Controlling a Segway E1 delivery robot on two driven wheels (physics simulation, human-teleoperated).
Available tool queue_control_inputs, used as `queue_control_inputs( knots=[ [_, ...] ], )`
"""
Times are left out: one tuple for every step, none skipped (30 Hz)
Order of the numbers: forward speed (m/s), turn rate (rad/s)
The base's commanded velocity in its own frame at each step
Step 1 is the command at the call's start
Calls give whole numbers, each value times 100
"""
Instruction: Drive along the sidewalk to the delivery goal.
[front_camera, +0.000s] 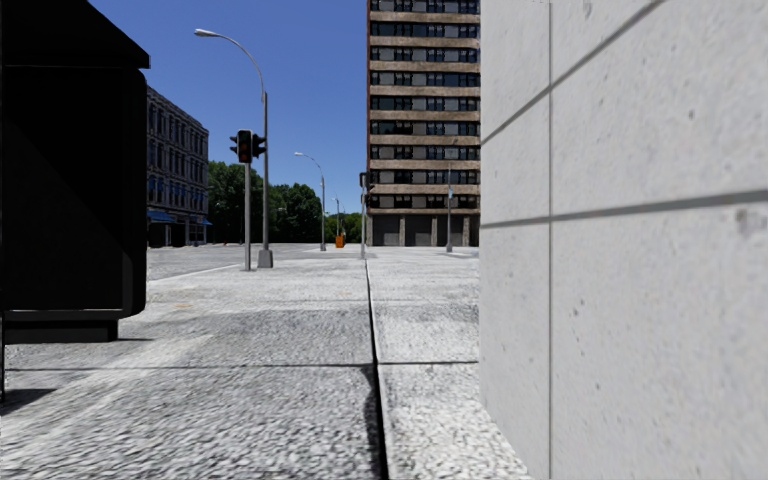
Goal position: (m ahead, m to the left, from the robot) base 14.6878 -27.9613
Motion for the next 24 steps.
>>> queue_control_inputs(
  knots=[
    [200, 0],
    [200, 0],
    [200, 0],
    [200, 0],
    [200, 0],
    [200, 0],
    [200, 0],
    [200, 0],
    [200, 0],
    [200, 0],
    [200, 0],
    [200, 0],
    [200, 0],
    [200, 0],
    [200, 0],
    [200, 0],
    [200, 0],
    [200, 0],
    [200, 0],
    [200, 0],
    [200, 0],
    [200, 0],
    [200, 0],
    [200, 0]
  ],
)
